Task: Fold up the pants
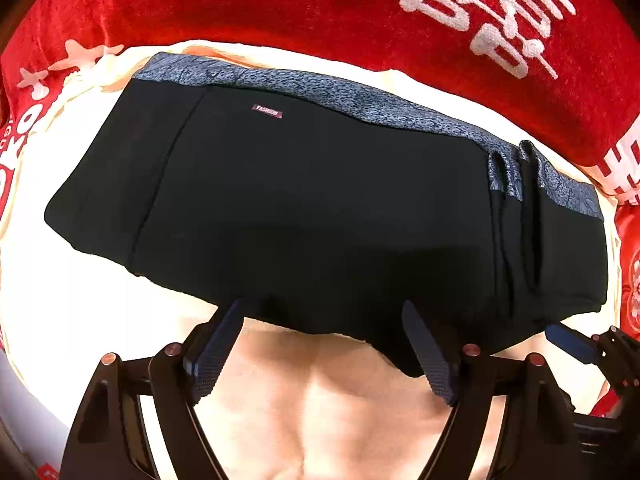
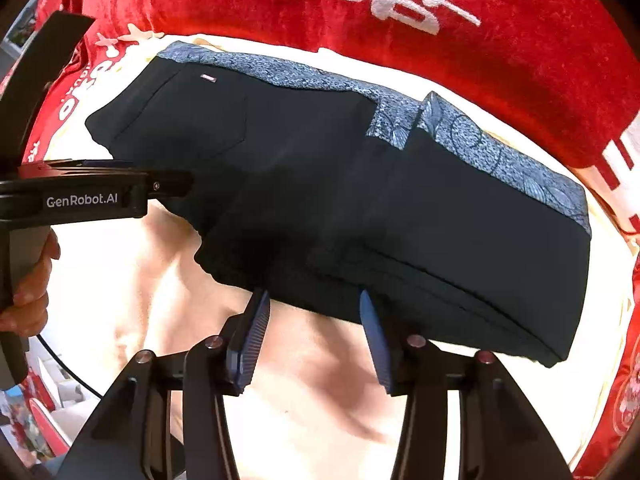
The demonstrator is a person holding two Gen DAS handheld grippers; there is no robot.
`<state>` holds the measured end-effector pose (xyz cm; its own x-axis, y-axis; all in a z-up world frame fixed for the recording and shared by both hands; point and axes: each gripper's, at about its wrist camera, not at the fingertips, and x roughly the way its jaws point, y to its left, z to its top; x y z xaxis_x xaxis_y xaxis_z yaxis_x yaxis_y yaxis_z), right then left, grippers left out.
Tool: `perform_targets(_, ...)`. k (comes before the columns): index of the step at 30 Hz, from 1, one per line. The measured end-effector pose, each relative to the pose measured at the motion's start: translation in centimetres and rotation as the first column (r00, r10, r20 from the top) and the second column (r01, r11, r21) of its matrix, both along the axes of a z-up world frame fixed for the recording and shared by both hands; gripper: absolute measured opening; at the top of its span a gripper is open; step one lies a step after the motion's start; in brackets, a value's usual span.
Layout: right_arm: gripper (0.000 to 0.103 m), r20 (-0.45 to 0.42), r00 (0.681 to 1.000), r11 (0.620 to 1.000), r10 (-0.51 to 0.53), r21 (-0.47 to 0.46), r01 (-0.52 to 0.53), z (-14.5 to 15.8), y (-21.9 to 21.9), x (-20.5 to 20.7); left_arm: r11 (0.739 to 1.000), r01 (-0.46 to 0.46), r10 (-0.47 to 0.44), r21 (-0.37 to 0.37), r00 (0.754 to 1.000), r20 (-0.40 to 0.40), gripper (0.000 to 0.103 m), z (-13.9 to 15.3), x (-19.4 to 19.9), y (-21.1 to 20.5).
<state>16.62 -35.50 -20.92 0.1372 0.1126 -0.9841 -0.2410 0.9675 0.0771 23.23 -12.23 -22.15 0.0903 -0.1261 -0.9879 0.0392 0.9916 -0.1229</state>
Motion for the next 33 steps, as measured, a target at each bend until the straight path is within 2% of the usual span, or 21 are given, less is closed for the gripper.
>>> perform_targets(2,0.059,-0.010,1.000,1.000,-0.009,0.002,0.009,-0.1,0.1,0.0,1.000,-0.010,0.010,0.000,1.000,-0.002,0.083,-0.1,-0.1,0.5)
perform_targets(6,0.062,-0.024,1.000,1.000,-0.018,0.002,0.018,-0.2,0.9,0.2,1.000,-0.027,0.027,0.000,1.000,-0.006,0.083,-0.3,-0.6,1.6)
perform_targets(8,0.067,-0.027,0.999,1.000,-0.017,-0.003,0.017,-0.4,1.4,0.4,1.000,-0.030,0.030,-0.008,0.999,-0.010,0.083,-0.5,-0.7,2.0)
perform_targets(12,0.068,-0.024,1.000,1.000,-0.008,-0.007,0.008,-0.5,2.3,0.7,0.999,-0.042,0.041,-0.032,0.999,-0.008,0.083,-0.7,-0.9,3.0)
perform_targets(16,0.079,-0.022,1.000,1.000,-0.015,-0.012,0.015,-0.7,3.0,1.4,0.997,-0.070,0.070,-0.046,0.998,-0.009,0.083,-0.9,-1.2,4.3)
perform_targets(20,0.082,0.004,1.000,0.998,-0.031,-0.062,0.031,-0.9,3.4,2.2,0.991,-0.109,0.108,-0.077,0.994,-0.011,0.083,-1.0,-1.3,6.2)
perform_targets(23,0.085,0.002,0.999,0.996,-0.052,-0.077,0.052,-1.5,3.4,2.7,0.990,-0.128,0.128,-0.062,0.992,0.010,0.083,-0.7,-1.9,8.0)
perform_targets(27,0.087,-0.088,0.991,0.993,-0.096,-0.075,0.090,-4.2,2.7,3.1,0.979,-0.186,0.187,-0.079,0.982,-0.001,0.083,-0.9,-2.2,10.4)
perform_targets(30,0.093,-0.073,0.991,0.993,-0.114,-0.035,0.112,-4.2,2.4,3.1,0.968,-0.228,0.226,-0.107,0.974,-0.032,0.083,-1.4,-2.8,11.9)
perform_targets(33,0.098,-0.074,0.993,0.995,-0.096,-0.047,0.092,-4.4,2.9,3.1,0.958,-0.273,0.274,-0.091,0.962,0.005,0.083,-0.3,-1.6,13.7)
